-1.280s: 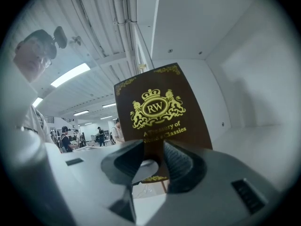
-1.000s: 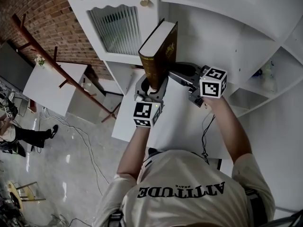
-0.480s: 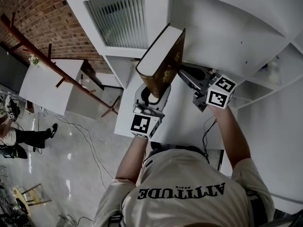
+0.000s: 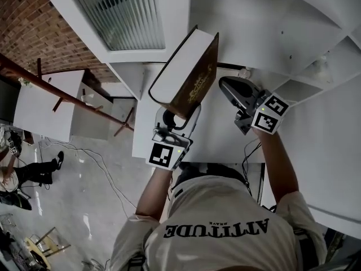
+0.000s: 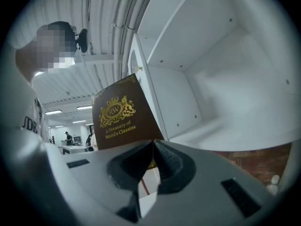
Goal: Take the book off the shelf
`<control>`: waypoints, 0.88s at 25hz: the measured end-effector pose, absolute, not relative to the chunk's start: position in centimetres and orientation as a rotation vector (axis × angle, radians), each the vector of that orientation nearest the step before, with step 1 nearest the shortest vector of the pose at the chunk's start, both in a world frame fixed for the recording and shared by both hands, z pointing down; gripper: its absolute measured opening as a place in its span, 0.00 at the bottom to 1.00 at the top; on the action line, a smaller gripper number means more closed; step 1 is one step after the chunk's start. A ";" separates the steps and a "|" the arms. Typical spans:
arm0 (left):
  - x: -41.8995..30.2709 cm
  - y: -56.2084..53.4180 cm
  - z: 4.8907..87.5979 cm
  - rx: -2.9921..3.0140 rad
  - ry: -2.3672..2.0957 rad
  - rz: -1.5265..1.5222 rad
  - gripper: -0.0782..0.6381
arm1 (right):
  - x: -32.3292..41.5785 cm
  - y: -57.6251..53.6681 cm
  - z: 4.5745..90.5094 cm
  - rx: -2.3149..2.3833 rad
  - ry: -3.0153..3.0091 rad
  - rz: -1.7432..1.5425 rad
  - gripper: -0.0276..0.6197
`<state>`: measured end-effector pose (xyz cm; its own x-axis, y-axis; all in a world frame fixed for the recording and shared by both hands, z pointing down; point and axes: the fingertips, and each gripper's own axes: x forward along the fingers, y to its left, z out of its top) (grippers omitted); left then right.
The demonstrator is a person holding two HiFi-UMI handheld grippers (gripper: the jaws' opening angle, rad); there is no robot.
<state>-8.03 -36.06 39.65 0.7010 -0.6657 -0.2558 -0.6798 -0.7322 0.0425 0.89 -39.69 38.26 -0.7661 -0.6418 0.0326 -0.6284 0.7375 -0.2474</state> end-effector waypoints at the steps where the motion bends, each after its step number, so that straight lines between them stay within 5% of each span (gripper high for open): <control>1: -7.8 -35.8 39.8 -2.853 1.128 0.400 0.42 | 1.4 -39.4 38.6 -1.073 2.879 -0.378 0.10; 22: -2.9 -26.1 43.0 -2.766 1.421 0.276 0.42 | 12.7 -28.9 40.0 -1.149 2.821 -0.354 0.10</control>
<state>-2.88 -26.12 42.96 0.5699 -0.8048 -0.1660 -0.8083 -0.5854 0.0629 12.71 -28.94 40.02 -0.7167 -0.6972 0.0180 -0.6800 0.6928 -0.2401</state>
